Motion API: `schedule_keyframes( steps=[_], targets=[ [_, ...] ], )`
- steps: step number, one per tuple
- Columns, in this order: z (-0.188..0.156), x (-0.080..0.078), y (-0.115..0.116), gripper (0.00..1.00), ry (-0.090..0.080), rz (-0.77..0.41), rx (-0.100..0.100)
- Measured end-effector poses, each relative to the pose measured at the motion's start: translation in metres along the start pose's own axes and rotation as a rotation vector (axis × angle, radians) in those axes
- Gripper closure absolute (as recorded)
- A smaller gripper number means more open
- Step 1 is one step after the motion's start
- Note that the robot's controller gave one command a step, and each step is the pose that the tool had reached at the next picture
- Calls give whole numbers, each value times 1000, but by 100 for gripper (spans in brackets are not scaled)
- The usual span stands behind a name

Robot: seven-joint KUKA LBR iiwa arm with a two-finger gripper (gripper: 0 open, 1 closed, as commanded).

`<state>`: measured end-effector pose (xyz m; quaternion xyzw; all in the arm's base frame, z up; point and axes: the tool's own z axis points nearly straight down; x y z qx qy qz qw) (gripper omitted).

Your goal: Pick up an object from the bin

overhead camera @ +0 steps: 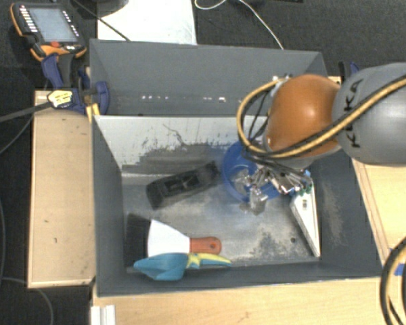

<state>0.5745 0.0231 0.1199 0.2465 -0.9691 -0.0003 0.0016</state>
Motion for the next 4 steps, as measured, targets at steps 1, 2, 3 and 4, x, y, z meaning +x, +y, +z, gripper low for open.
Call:
schedule_keyframes(
  steps=[1,2,3,4],
  targets=[
    [-24,-12,3,100,-7,-37,5],
    [-29,-13,-1,100,0,-71,-1],
    [-67,-22,2,100,-14,-141,7],
    [-111,-9,1,100,-6,-170,2]
  ],
)
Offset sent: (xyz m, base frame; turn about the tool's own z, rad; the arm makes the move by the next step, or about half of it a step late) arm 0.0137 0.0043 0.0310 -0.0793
